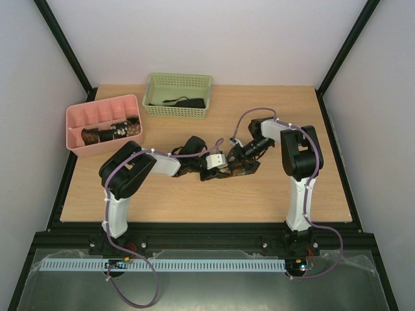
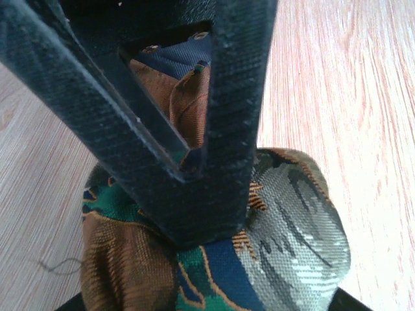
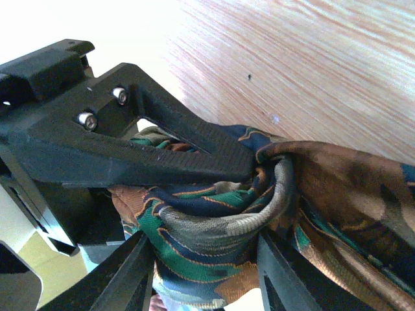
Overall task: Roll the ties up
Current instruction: Roll the tie at the center of the board.
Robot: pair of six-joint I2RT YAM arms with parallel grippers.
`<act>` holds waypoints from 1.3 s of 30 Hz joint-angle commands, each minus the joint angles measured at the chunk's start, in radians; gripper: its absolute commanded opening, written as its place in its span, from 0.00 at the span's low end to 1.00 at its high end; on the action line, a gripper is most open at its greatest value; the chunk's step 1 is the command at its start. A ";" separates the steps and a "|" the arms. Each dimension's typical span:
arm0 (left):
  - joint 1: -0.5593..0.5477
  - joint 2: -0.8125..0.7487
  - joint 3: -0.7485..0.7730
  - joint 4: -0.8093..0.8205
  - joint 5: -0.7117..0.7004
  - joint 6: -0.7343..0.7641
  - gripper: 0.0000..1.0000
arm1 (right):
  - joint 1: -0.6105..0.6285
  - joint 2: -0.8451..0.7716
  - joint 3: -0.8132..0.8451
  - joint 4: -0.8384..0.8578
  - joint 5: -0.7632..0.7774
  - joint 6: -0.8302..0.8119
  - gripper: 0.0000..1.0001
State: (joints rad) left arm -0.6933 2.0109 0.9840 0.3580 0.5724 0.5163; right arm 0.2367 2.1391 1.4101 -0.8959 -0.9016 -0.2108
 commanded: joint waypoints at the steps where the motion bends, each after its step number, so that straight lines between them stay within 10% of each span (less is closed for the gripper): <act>1: -0.007 0.073 -0.020 -0.161 -0.112 -0.002 0.33 | 0.009 0.004 -0.030 -0.032 0.075 0.001 0.27; 5: -0.005 0.071 -0.011 -0.161 -0.100 -0.014 0.38 | 0.006 0.006 -0.039 -0.001 0.123 0.020 0.02; 15: -0.003 0.046 0.043 -0.010 0.083 -0.112 0.63 | -0.058 0.011 -0.134 0.083 0.276 0.025 0.01; 39: -0.020 0.137 0.052 0.271 0.173 -0.213 0.67 | -0.014 0.043 -0.094 0.176 0.463 0.032 0.01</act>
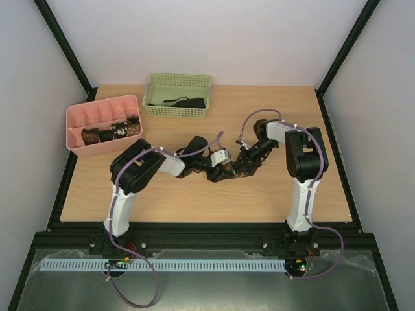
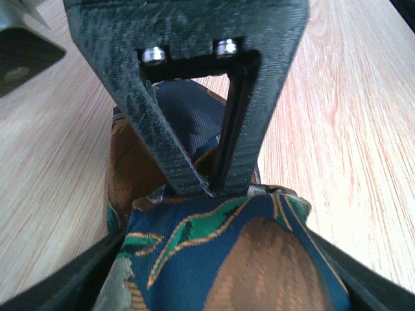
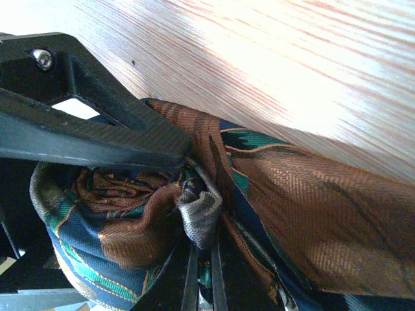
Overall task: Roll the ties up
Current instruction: Roll the tie at the center of the board.
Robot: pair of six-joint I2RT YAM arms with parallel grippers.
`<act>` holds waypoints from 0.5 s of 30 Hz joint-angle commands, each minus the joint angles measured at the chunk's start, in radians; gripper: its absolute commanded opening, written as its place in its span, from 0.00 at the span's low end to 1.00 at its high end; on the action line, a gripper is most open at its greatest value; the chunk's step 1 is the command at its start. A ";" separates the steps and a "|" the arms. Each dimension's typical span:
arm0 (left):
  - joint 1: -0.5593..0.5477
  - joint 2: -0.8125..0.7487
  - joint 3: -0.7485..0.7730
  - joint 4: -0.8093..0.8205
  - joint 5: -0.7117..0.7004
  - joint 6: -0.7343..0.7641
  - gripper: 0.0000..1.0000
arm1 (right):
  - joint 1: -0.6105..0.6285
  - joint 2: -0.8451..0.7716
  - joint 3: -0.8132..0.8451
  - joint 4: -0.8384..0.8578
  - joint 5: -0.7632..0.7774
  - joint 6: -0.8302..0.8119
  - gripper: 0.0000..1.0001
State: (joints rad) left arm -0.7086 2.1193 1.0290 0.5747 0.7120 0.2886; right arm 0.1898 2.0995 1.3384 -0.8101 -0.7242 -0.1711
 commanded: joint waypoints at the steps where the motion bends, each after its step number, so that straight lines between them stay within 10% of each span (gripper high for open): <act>1: -0.005 0.033 0.015 0.045 0.030 0.009 0.63 | 0.038 0.083 -0.020 0.092 0.282 -0.008 0.01; 6: -0.009 0.000 -0.006 -0.065 -0.060 0.081 0.38 | 0.045 0.093 0.020 0.078 0.236 0.011 0.03; 15: -0.011 -0.059 -0.057 -0.266 -0.221 0.150 0.34 | -0.033 0.006 0.123 -0.164 -0.008 -0.071 0.52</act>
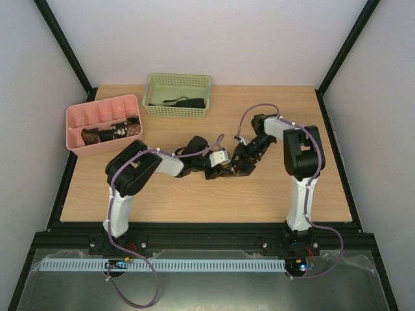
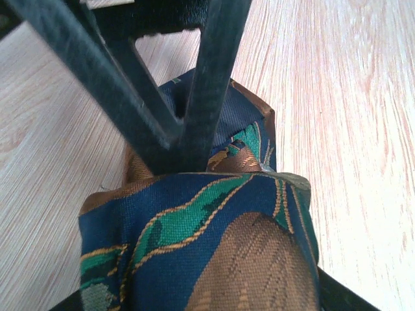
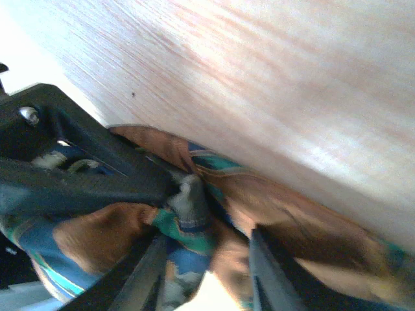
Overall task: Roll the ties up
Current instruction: Roll the tie at the center of the board.
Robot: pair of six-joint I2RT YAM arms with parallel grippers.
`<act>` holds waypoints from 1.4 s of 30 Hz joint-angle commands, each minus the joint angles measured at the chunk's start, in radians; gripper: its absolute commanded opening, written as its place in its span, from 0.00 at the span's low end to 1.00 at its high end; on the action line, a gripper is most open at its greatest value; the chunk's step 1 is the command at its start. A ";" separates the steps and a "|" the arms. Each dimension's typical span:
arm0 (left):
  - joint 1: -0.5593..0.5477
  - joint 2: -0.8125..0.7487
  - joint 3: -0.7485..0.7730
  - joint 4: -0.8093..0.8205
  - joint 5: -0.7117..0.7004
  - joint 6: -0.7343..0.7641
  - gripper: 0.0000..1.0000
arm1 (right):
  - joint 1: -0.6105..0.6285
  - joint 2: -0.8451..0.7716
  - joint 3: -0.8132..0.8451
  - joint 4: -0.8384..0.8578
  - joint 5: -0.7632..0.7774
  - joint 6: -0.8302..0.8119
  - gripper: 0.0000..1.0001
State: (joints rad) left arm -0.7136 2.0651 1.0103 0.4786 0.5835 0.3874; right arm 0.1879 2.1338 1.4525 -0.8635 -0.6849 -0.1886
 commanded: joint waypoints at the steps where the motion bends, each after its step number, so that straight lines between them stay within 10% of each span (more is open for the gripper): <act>1: -0.007 -0.004 -0.037 -0.181 -0.100 0.051 0.34 | -0.032 -0.044 0.002 -0.125 -0.077 -0.061 0.55; 12: -0.010 0.019 -0.009 -0.247 -0.104 0.100 0.38 | 0.036 -0.036 0.008 -0.116 -0.179 -0.032 0.58; 21: -0.008 0.010 0.016 -0.253 -0.089 0.048 0.48 | 0.019 -0.012 -0.090 -0.040 0.076 -0.048 0.02; 32: -0.016 0.003 0.065 -0.036 0.091 -0.084 0.68 | -0.018 0.006 -0.084 0.058 0.287 -0.033 0.02; 42: -0.027 0.130 0.156 -0.045 0.048 -0.123 0.53 | -0.013 0.044 -0.067 0.076 0.265 -0.002 0.01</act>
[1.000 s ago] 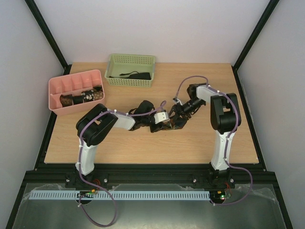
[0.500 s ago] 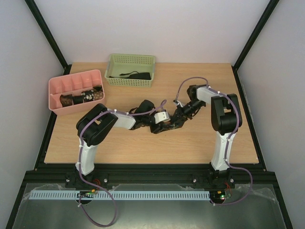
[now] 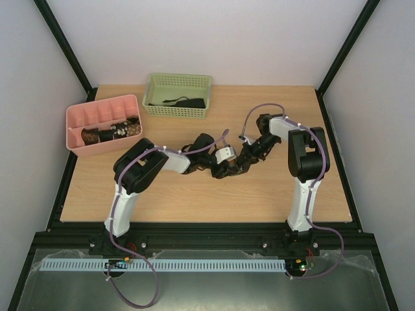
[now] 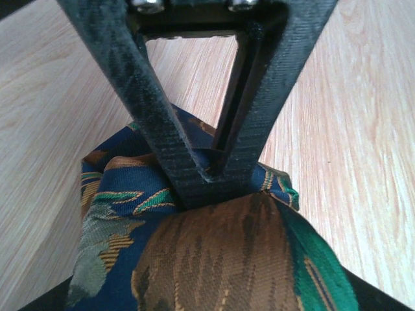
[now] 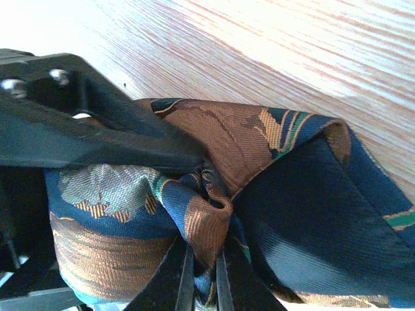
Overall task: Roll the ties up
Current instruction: Roll the tie at the center of the board.
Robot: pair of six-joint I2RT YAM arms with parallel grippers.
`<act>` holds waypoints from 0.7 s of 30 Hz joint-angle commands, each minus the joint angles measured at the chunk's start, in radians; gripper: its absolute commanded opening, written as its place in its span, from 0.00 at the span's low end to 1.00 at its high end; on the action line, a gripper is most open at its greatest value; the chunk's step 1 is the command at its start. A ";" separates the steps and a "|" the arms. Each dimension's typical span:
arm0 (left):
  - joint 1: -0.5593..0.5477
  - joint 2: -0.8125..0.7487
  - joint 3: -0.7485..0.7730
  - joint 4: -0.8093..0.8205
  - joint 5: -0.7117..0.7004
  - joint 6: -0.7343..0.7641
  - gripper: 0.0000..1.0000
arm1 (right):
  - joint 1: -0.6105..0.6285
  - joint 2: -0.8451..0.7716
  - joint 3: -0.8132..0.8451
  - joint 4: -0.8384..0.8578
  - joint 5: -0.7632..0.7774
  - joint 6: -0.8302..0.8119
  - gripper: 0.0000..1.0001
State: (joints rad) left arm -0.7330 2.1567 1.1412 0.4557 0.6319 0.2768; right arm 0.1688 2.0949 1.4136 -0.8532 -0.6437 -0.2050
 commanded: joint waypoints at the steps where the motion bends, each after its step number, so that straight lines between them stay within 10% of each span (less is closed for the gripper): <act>1: -0.008 0.034 0.021 -0.039 -0.015 0.001 0.49 | 0.006 0.083 -0.025 0.063 0.216 0.012 0.01; 11: -0.006 -0.028 -0.088 -0.246 -0.164 0.200 0.27 | -0.130 0.054 0.085 -0.145 -0.060 -0.032 0.50; 21: -0.008 -0.019 -0.076 -0.272 -0.170 0.216 0.28 | -0.127 0.089 0.058 -0.034 0.026 0.001 0.69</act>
State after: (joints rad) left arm -0.7376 2.0995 1.1019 0.3748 0.5293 0.4568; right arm 0.0151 2.1433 1.4723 -0.9096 -0.6949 -0.2111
